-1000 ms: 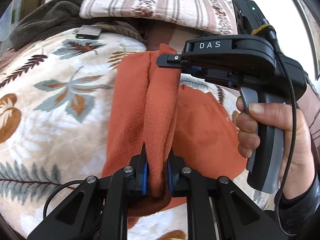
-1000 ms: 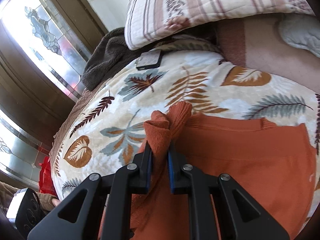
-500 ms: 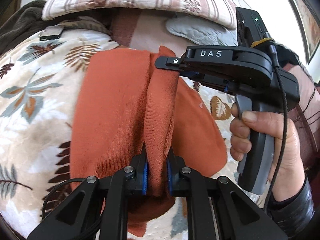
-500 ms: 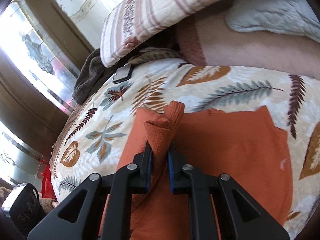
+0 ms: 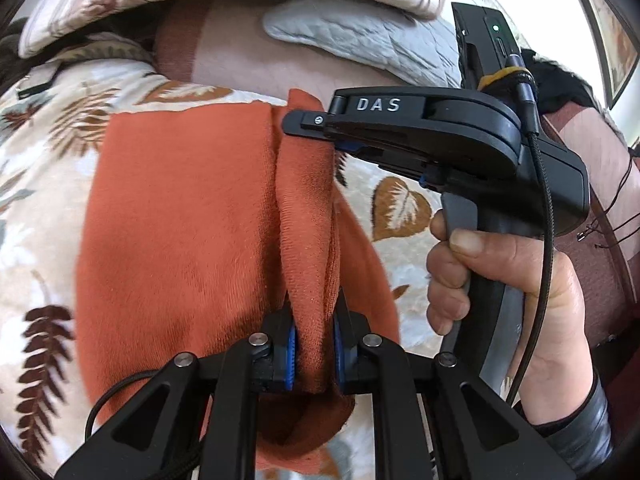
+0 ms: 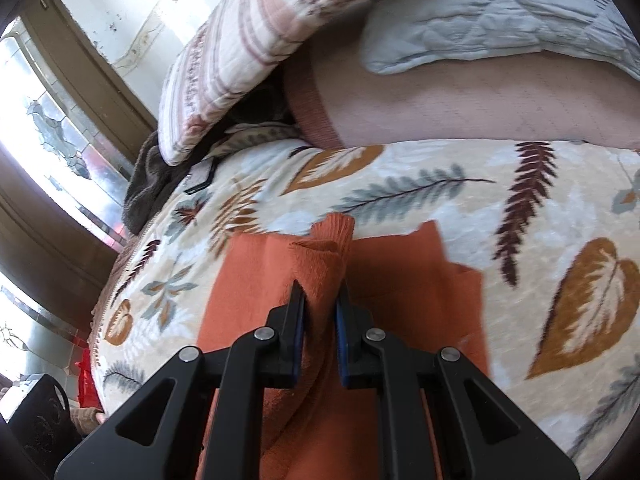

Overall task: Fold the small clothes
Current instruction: 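Fold the lifted side over the body with the left gripper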

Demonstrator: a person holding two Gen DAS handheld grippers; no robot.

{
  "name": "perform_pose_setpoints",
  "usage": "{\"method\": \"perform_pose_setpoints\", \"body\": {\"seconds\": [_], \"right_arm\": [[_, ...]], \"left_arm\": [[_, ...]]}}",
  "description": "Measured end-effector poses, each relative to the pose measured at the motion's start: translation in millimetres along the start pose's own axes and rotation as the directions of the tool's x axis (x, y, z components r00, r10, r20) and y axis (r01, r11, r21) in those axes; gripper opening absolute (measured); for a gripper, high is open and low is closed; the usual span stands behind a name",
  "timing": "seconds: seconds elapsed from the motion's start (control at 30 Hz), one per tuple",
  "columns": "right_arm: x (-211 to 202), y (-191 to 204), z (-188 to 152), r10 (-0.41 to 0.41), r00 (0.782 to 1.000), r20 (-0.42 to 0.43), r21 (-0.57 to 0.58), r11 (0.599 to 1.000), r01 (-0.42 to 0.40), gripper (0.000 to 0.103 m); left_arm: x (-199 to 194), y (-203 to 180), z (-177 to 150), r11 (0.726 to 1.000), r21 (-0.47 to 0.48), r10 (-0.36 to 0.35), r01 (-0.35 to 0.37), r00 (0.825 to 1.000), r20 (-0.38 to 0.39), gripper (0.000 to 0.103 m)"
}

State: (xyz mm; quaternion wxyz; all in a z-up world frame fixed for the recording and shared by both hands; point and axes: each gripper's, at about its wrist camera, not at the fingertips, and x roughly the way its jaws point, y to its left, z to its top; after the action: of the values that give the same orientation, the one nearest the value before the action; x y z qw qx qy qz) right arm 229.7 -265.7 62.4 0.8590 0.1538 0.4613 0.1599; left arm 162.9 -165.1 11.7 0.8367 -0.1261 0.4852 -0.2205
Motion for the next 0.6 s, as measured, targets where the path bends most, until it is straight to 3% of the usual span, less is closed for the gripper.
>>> {"method": "perform_pose_setpoints", "body": {"seconds": [0.13, 0.3, 0.5, 0.6], "right_arm": [[3, -32, 4, -0.010, 1.000, -0.007, 0.018, 1.000, 0.010, 0.015], [16, -66, 2, 0.011, 1.000, -0.020, 0.055, 0.998, -0.009, 0.015], [33, -93, -13, 0.000, 1.000, -0.032, 0.073, 0.997, 0.002, 0.014], [33, -103, -17, 0.010, 1.000, -0.018, 0.091, 0.996, -0.008, 0.014]], "left_arm": [[26, -15, 8, 1.000, -0.004, -0.020, 0.020, 0.999, -0.040, 0.013], [58, -31, 11, 0.999, 0.032, 0.018, -0.015, 0.997, -0.075, 0.014], [84, -25, 7, 1.000, -0.008, -0.025, 0.024, 0.993, -0.116, 0.026], [85, -29, 8, 0.999, 0.026, -0.019, 0.022, 0.993, -0.117, 0.029]]}}
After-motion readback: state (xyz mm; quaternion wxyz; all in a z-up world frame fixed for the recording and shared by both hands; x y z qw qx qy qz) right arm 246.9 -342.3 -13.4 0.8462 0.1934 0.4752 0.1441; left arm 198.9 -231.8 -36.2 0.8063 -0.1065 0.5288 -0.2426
